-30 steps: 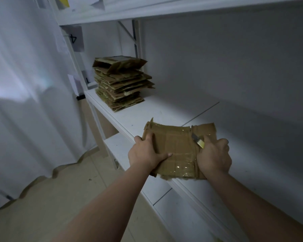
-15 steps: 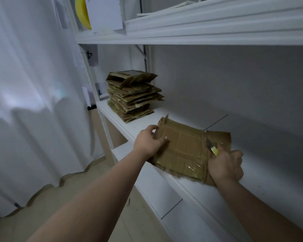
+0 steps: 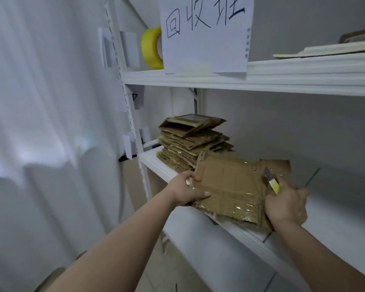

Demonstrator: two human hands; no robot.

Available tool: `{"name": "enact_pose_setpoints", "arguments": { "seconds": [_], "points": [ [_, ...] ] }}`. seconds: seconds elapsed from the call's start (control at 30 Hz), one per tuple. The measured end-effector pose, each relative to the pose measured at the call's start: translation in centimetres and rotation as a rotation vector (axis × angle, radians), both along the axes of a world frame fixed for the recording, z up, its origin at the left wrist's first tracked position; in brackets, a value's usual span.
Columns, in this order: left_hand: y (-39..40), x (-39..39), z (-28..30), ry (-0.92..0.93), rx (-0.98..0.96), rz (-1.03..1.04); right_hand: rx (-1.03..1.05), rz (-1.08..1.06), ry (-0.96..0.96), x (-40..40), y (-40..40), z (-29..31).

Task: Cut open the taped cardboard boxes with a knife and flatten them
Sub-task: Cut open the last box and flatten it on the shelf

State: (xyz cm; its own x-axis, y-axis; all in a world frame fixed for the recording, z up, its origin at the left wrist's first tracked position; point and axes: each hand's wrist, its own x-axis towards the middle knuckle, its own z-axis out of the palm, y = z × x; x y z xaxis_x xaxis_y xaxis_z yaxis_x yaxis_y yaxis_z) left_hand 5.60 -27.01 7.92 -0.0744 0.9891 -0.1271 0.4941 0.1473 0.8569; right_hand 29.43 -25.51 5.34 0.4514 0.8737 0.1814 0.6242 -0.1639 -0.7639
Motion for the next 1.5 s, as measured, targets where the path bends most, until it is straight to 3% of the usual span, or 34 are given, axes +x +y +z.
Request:
{"name": "enact_pose_setpoints", "arguments": {
  "seconds": [0.13,0.2,0.33,0.47,0.63,0.93,1.33,1.43,1.5],
  "points": [
    [1.2,-2.9,1.6,-0.144,0.126,-0.144,0.082,-0.099,0.049,-3.4,0.6,1.6],
    [2.8,-3.6,2.9,-0.078,0.267,-0.17,0.134,-0.133,0.067,-4.7,1.1,3.2],
    [7.4,-5.7,5.8,-0.186,0.485,-0.041,0.241,-0.105,0.07,-6.7,3.1,7.1],
    [12.5,-7.1,7.6,-0.244,0.59,0.038,0.337,-0.094,0.039,-8.2,7.1,9.7],
    [17.7,-9.5,8.5,-0.237,0.674,0.092,0.382,-0.061,0.14,-11.1,13.1,11.3],
    [24.2,-18.7,11.5,-0.296,0.64,0.151,0.29,0.116,0.01,-17.9,20.1,12.3],
    [32.7,-22.1,12.1,-0.248,0.617,-0.05,0.237,-0.098,0.022,-21.9,27.3,13.1],
    [34.1,-21.6,10.4,-0.16,0.506,-0.101,0.043,-0.12,-0.09,-22.6,27.7,12.6],
    [34.9,-21.4,8.3,0.075,0.378,-0.211,-0.182,-0.134,-0.2,-22.8,27.3,11.5]
  ]
}}
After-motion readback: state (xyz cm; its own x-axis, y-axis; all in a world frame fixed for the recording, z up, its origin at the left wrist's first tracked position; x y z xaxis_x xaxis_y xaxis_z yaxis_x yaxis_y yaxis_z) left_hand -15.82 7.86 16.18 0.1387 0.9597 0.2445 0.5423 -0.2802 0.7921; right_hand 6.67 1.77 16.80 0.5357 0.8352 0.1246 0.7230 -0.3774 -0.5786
